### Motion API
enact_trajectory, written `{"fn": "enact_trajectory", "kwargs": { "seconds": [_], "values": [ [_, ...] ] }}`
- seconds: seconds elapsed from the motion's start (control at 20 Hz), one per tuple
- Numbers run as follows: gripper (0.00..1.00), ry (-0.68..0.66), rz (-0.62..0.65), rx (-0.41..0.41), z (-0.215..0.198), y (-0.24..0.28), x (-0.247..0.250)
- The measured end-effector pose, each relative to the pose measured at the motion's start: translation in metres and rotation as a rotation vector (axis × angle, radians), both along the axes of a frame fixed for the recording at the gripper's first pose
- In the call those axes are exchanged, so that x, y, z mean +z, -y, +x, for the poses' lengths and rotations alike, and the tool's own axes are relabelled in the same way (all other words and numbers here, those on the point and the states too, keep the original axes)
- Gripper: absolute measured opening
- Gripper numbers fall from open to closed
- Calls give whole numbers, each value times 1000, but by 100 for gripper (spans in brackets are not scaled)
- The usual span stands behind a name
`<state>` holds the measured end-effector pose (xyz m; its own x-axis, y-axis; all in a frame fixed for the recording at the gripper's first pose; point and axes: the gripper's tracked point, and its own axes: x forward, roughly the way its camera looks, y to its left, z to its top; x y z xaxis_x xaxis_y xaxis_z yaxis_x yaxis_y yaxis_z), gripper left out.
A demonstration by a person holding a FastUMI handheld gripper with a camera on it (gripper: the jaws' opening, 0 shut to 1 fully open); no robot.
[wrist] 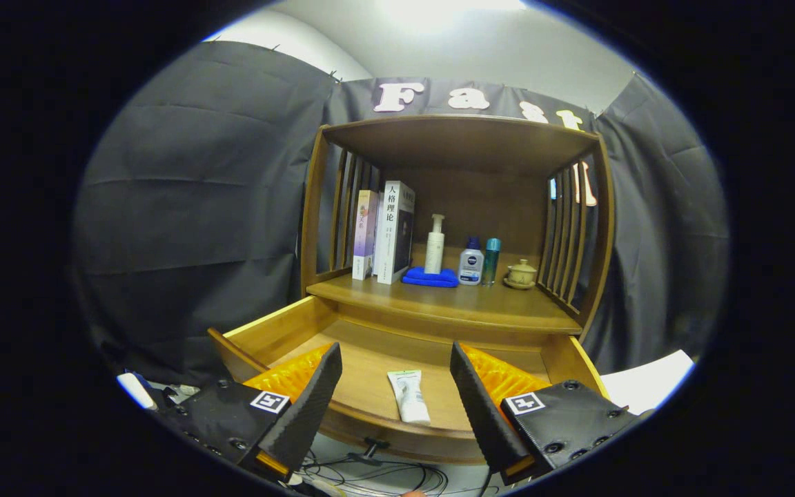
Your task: Pull open the drawer, take out the items inside it, and place them on the countertop above the cabinet.
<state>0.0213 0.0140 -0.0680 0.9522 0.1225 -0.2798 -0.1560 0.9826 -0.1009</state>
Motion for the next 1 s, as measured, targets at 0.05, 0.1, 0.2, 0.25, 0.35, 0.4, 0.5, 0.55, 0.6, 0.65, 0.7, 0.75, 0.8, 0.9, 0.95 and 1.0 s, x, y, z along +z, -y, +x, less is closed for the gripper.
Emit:
{"fn": "enact_trajectory", "kwargs": {
  "seconds": [0.05,0.1,0.2,0.25,0.35,0.4,0.5,0.55,0.6,0.65,0.7,0.75,0.8,0.9,0.95,1.0],
  "values": [
    [98,-23,-3,18,7,1,1],
    [98,-46,2,38,13,1,2],
    [98,-96,24,76,28,-1,3],
    [98,-119,35,87,34,1,4],
    [97,-161,68,119,49,0,4],
    [97,-189,92,139,56,-2,2],
    [97,-247,116,166,69,-2,-3],
    [97,-274,105,180,76,-1,-7],
    [97,-297,87,188,83,2,-13],
    [97,-317,73,195,90,3,-18],
    [97,-353,67,213,94,1,-25],
    [97,-386,62,229,98,0,-32],
    [96,-414,57,241,102,0,-37],
    [96,-456,36,266,112,1,-47],
    [96,-474,16,272,117,3,-51],
    [96,-495,7,283,120,2,-57]
  ]
}}
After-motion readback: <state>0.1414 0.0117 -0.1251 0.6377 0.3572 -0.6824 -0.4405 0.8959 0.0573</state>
